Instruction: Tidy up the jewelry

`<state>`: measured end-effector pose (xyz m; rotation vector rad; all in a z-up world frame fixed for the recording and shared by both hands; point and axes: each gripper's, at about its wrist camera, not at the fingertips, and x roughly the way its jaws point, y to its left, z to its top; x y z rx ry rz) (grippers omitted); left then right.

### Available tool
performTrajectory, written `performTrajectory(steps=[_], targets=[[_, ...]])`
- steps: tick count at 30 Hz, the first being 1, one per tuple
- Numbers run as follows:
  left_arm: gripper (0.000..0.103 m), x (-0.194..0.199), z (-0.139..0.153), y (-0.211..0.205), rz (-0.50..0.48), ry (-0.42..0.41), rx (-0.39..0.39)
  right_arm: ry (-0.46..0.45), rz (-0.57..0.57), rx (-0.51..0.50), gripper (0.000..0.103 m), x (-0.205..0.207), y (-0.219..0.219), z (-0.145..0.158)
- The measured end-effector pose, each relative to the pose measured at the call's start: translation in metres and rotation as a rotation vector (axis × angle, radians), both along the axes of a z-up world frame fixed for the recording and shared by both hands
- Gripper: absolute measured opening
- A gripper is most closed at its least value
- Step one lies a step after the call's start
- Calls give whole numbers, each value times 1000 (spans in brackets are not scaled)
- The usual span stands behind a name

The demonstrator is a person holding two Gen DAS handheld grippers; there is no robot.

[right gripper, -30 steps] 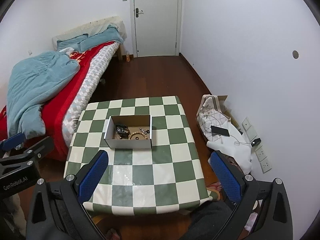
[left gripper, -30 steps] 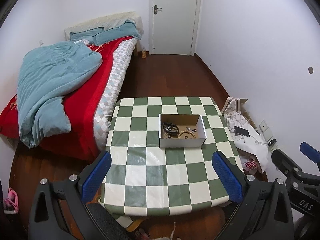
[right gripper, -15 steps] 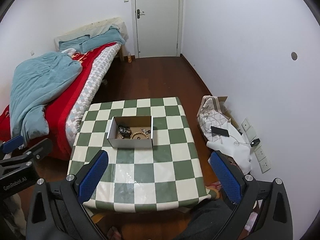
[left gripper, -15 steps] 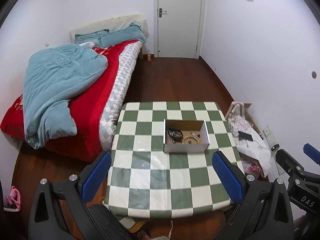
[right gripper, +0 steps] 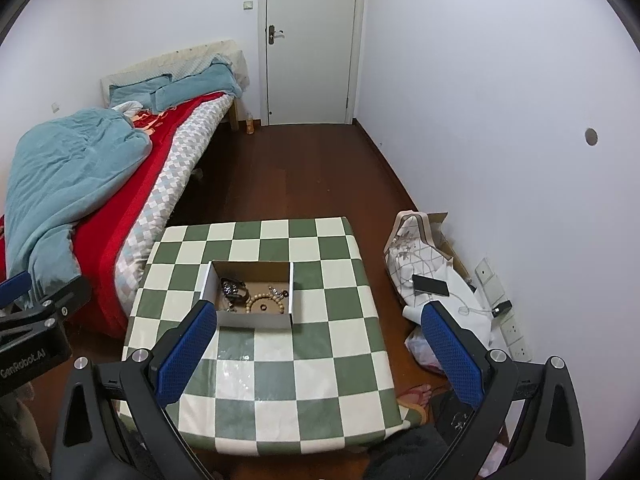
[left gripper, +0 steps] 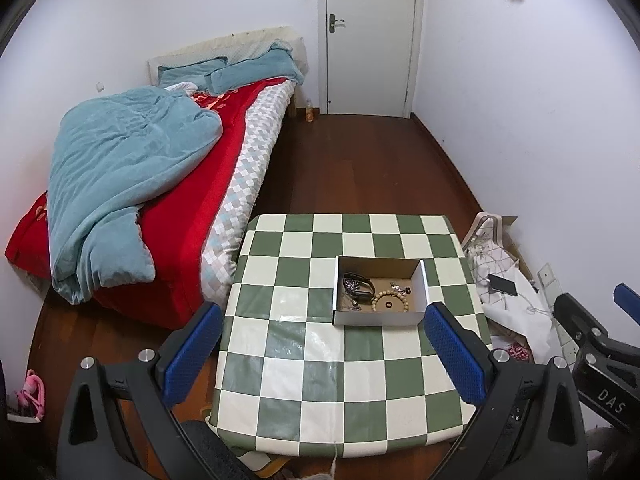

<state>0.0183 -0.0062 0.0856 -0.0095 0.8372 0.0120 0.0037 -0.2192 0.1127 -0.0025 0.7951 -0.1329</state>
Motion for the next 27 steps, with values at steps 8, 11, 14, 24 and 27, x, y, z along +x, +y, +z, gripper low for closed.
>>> performTrajectory(steps=[8, 11, 14, 24, 27], targets=[[103, 11, -11, -6, -7, 36, 14, 53, 1, -5, 103, 31, 2, -23], [103, 13, -13, -5, -5, 41, 14, 70, 4, -3, 103, 36, 3, -30], [103, 13, -13, -5, -6, 41, 15, 83, 4, -3, 103, 39, 4, -35], [103, 15, -14, -3, -3, 40, 14, 84, 2, -5, 103, 42, 3, -38], [103, 15, -14, -2, -1, 40, 13, 86, 7, -7, 103, 42, 3, -39]])
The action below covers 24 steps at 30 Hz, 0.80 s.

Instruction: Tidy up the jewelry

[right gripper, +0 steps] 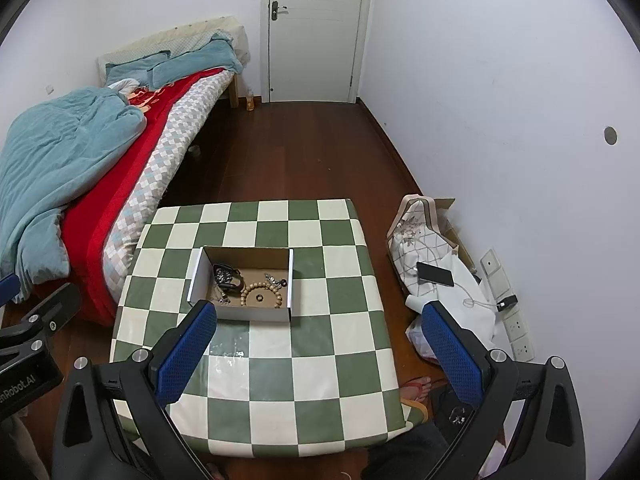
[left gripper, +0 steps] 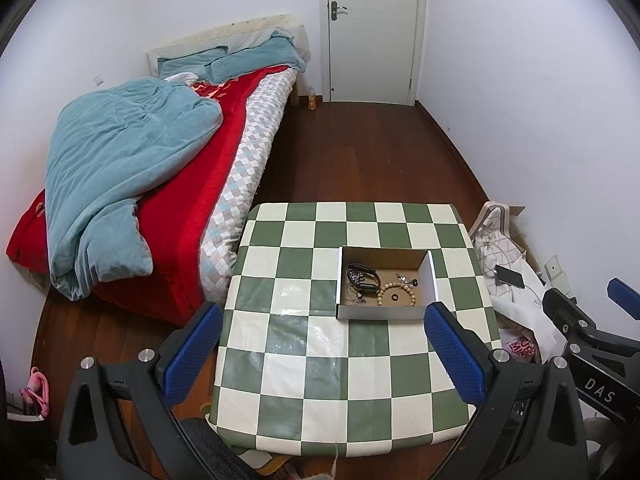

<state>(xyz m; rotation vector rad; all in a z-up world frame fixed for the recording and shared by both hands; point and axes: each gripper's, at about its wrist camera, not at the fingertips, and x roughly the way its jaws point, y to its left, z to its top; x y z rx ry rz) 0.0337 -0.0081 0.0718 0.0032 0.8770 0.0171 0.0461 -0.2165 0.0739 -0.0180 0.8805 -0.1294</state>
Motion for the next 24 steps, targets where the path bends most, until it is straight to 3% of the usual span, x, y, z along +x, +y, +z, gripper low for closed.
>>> performTrajectory(steps=[24], targets=[[103, -7, 3, 6, 15, -18, 14, -10, 11, 8, 103, -6, 7, 9]])
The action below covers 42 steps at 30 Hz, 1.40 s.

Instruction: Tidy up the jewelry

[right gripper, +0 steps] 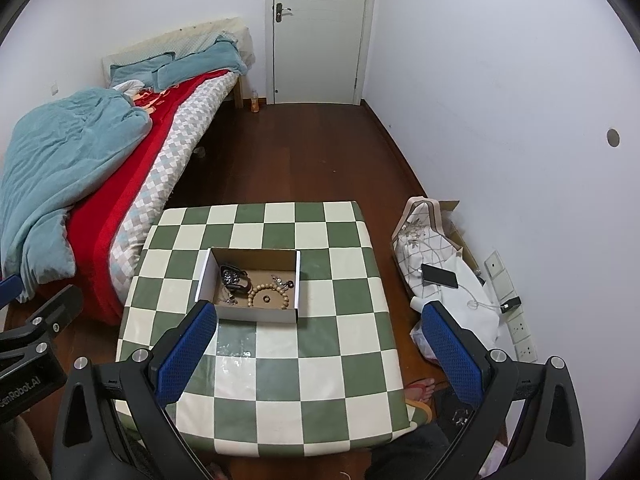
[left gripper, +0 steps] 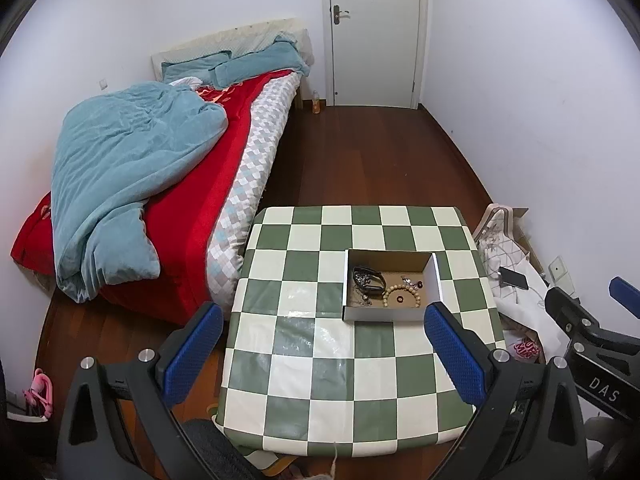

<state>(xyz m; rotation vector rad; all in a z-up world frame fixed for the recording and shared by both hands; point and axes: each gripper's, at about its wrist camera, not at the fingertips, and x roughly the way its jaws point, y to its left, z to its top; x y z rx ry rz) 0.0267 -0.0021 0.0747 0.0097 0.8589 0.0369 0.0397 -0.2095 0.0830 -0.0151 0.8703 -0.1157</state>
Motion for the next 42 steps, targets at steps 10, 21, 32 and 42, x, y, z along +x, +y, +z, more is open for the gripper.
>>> performTrajectory(steps=[10, 21, 32, 42], targets=[[103, -1, 9, -8, -2, -10, 6, -11, -5, 7, 103, -3, -4, 5], [103, -3, 14, -13, -2, -20, 4, -20, -7, 10, 103, -6, -5, 10], [103, -3, 16, -13, -1, -21, 4, -26, -5, 11, 103, -6, -5, 14], [103, -4, 17, -13, 0, -19, 2, -26, -3, 9, 103, -6, -4, 15]])
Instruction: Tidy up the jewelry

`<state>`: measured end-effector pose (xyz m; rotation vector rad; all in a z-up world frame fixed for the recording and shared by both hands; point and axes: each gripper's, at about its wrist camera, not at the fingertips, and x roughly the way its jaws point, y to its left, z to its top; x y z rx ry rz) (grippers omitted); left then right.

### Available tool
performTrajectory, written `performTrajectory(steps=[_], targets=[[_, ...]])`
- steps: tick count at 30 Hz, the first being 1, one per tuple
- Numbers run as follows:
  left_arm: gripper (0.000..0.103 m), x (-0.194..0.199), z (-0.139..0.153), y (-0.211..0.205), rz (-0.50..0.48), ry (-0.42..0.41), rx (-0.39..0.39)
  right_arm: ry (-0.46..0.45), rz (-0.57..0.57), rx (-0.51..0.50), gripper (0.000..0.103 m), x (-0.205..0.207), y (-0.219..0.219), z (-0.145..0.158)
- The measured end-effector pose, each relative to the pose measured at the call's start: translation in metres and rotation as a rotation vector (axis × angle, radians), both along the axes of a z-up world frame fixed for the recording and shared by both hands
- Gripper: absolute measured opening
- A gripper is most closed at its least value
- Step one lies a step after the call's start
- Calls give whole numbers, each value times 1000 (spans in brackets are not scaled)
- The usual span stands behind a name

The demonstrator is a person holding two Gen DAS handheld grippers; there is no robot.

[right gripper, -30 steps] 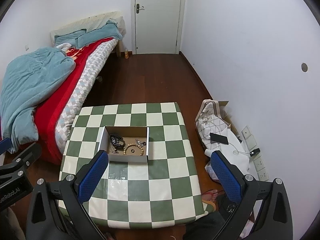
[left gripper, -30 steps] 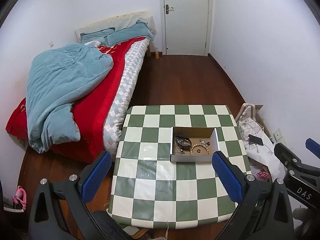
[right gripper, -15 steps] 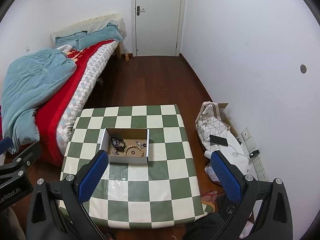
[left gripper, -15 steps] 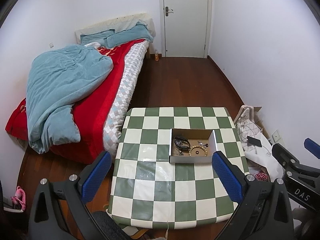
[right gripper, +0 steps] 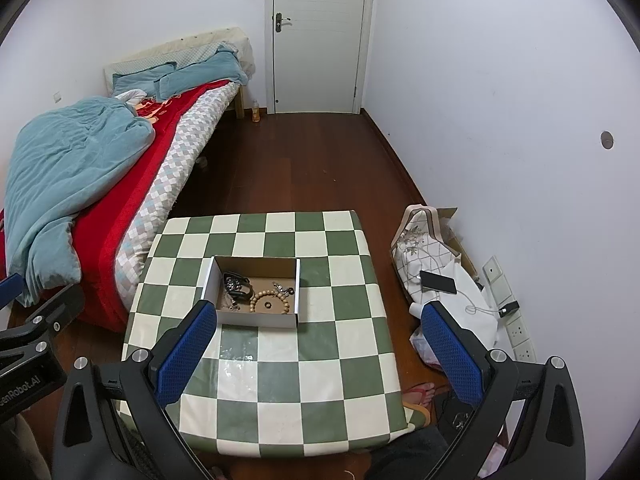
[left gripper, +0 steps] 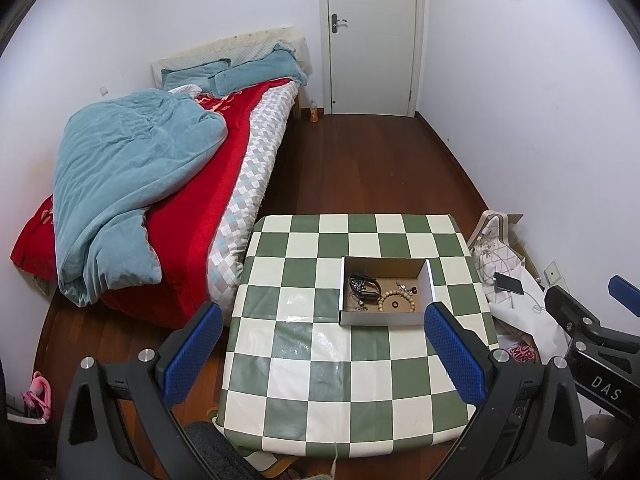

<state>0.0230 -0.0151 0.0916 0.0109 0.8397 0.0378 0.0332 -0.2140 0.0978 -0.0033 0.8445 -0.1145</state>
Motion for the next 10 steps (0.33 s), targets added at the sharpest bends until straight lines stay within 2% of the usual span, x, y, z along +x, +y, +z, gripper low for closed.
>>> performTrajectory(steps=[10], targets=[[103, -2, 4, 1, 2, -4, -15, 0, 0, 1, 103, 0, 1, 0]])
